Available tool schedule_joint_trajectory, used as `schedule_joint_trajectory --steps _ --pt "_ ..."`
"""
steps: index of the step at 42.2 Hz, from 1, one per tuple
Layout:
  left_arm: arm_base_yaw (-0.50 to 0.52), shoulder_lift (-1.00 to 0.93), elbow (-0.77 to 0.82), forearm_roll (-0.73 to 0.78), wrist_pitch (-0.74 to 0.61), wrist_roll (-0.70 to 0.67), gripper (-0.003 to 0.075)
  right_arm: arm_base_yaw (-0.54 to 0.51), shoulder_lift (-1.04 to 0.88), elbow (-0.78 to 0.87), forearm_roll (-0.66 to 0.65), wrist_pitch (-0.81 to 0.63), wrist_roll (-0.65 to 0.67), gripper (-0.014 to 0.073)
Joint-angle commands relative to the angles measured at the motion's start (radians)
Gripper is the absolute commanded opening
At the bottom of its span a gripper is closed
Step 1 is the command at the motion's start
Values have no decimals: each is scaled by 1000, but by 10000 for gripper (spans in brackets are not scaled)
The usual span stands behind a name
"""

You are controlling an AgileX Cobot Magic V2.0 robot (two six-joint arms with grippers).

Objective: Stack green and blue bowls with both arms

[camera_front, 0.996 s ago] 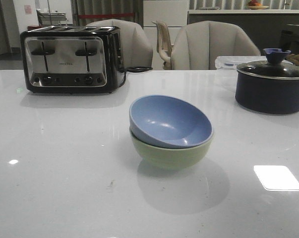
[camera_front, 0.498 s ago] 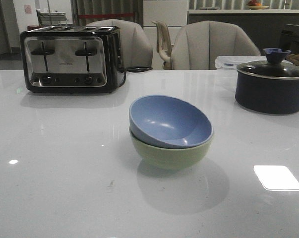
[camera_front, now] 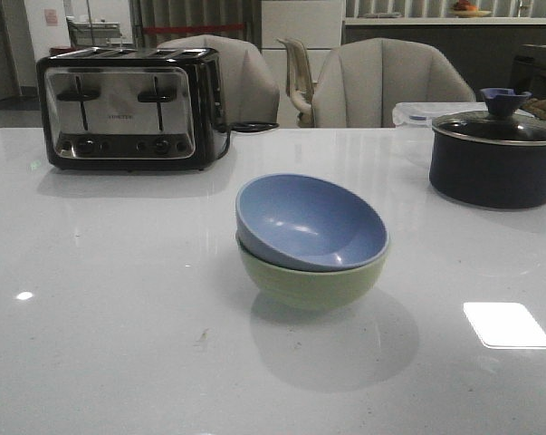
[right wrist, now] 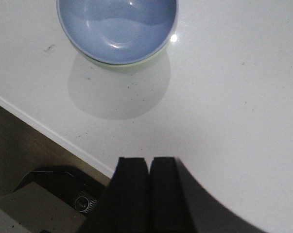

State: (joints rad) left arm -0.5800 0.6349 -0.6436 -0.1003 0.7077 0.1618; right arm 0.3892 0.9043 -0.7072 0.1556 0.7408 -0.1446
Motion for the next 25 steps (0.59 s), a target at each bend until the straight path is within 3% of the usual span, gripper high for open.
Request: schedule_joint_trajectory --steps 1,8,12,20,25 --pt "-4 0 -28 -5 -79 0 100 1 -10 -27 -1 -50 -12 42" --pt "9 -65 -26 27 -93 0 100 1 -10 -27 -1 -49 -12 42" --pt "99 -145 23 32 -152 0 101 1 -10 -27 -1 -49 -12 42" --pt "318 -359 270 29 -385 0 101 1 -10 -27 -1 -49 -12 42" --pt "424 -503 409 18 -438 -4 101 1 -10 -27 -1 -49 -12 42"
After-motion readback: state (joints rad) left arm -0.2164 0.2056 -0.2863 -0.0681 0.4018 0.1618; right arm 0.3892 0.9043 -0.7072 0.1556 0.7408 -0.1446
